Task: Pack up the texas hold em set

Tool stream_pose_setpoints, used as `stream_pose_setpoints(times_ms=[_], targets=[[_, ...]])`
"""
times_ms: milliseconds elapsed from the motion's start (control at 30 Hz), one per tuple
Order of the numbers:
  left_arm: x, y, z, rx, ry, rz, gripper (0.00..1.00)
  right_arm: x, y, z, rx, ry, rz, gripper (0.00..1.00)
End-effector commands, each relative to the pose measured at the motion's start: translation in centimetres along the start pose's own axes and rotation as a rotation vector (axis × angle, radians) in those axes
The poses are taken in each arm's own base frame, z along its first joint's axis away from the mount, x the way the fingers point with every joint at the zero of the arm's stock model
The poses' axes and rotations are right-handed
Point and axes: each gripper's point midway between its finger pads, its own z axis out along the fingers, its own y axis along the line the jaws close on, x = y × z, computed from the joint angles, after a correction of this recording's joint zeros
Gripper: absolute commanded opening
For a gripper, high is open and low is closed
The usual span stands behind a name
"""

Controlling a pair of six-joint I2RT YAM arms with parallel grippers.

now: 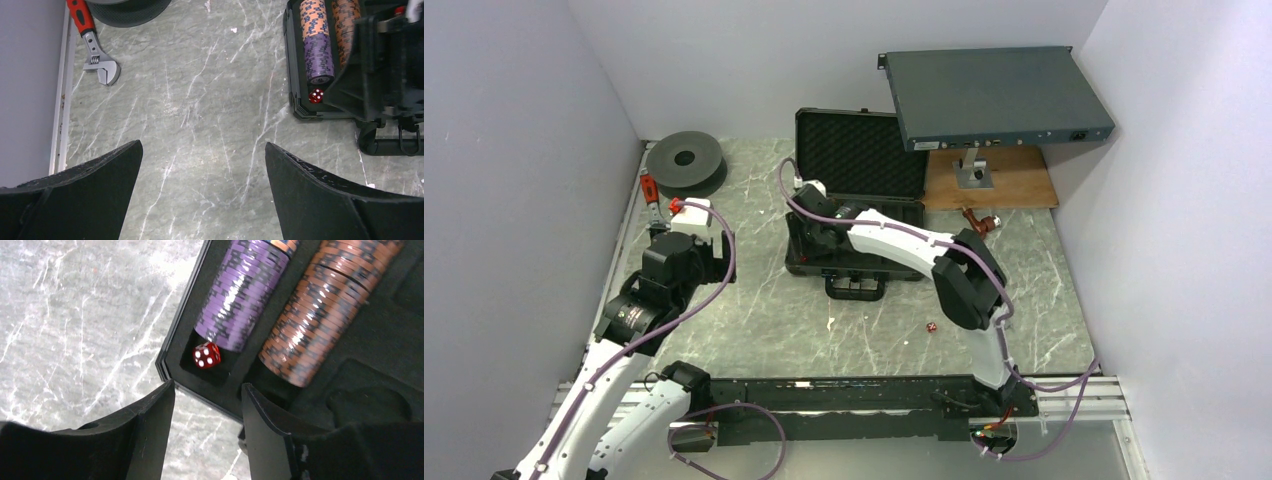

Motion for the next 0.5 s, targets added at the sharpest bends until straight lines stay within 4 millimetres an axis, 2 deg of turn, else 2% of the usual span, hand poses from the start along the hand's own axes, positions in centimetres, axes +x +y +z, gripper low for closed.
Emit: stream_pose_setpoints(times_ms=[0,133,267,467], targets=[[-0.8,-0.2,0.2,0.009,-0.033,-0.004,0.99,-3.0,0.6,-5.5,-0.044,-0.119,-0.006,0.55],[-0.8,-0.1,0.2,0.009,-0.033,-0.004,0.99,-3.3,-0.6,-8.9,-0.021,-0.166,-0.016,0.56],[-0.8,-0.2,0.2,0.012,-0.031,-0.004,0.99,-2.4,-2.6,-11.7,0.021,-0.195,-0.013,0.57],[-0.8,-0.4,0.1,0.023,-0.027,-0.005,0.99,0.8,-6.6,-14.8,0.11,-0.193,0.001,0.58]])
